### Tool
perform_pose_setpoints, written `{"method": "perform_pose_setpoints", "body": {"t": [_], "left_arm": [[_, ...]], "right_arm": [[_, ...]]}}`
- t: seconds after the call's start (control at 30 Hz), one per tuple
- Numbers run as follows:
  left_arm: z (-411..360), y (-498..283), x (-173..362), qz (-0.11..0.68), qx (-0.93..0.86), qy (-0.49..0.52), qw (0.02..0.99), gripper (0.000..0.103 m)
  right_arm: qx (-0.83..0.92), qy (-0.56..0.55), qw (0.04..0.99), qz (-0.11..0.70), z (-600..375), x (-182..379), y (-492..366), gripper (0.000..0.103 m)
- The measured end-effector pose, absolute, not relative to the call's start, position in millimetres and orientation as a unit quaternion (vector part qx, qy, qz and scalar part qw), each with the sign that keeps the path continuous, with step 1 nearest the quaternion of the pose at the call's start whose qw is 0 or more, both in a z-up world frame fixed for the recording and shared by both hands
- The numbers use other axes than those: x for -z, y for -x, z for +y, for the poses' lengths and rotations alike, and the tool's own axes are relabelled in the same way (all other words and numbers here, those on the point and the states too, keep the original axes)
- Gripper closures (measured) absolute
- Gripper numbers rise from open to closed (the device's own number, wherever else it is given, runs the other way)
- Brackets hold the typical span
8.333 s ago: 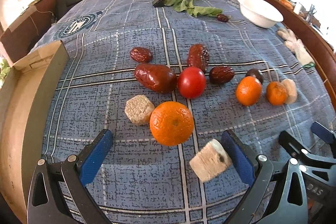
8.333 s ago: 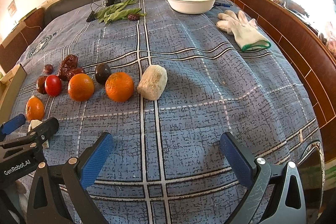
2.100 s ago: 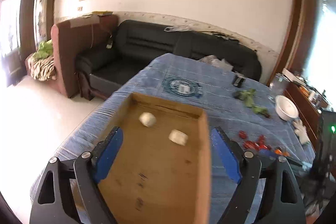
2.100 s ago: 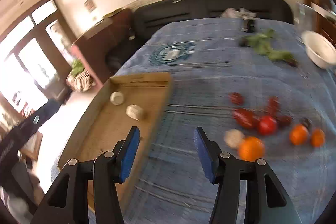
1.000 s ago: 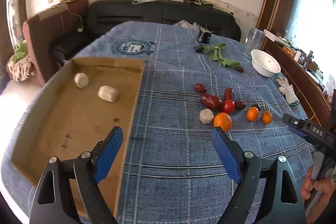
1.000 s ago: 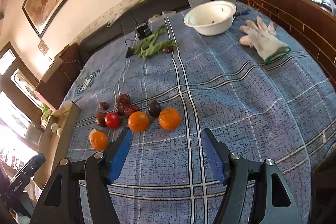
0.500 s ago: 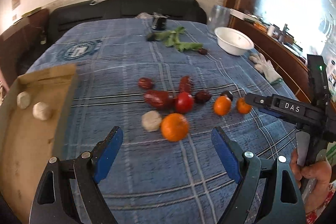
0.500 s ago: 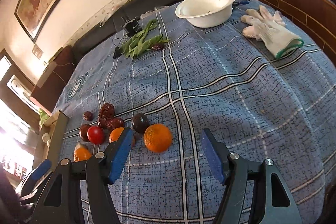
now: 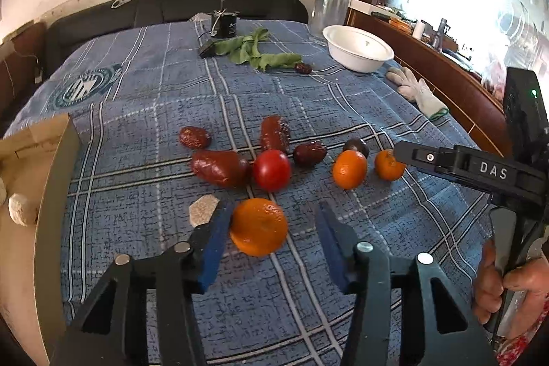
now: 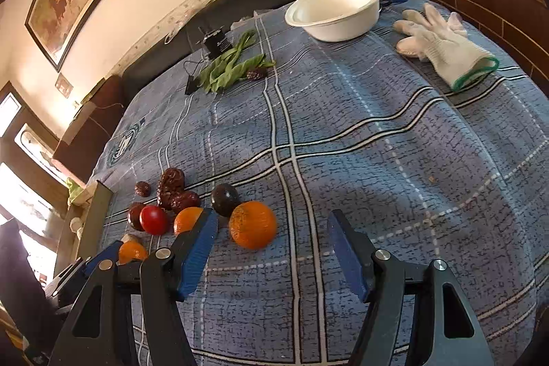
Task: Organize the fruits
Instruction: 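Move both open tools back over the fruit on the cloth, then grasp a mandarin orange with the left tool while the right tool grasps another orange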
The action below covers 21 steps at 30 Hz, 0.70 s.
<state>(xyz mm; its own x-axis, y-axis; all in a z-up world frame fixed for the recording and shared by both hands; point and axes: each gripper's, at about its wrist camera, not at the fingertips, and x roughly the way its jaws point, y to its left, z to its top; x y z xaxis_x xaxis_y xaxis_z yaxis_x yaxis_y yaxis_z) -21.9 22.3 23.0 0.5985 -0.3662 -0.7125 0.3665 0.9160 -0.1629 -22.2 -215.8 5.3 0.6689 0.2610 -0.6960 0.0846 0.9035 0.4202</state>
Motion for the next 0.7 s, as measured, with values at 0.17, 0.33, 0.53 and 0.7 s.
{"method": "perform_pose_setpoints", "body": {"t": [0.17,0.33,0.53,0.7], "left_arm": [[24,22,-22,0.397,0.206,0.011,0.894,0.055],[23,23,-22,0.394,0.203,0.010,0.896,0.055],[19,25,-22,0.390,0.197,-0.002,0.899,0.057],[25,27,-25,0.378,0.188,0.009,0.906,0.081]], "right_arm": [[-0.056,-0.157,0.897,0.410,-193,-6,21,0.034],[-0.044,-0.113,0.900,0.419,-176,-2,18,0.041],[-0.035,-0.104,0.902,0.418,-175,0,16,0.052],[-0.044,-0.097,0.902,0.419,-172,0,15,0.070]]}}
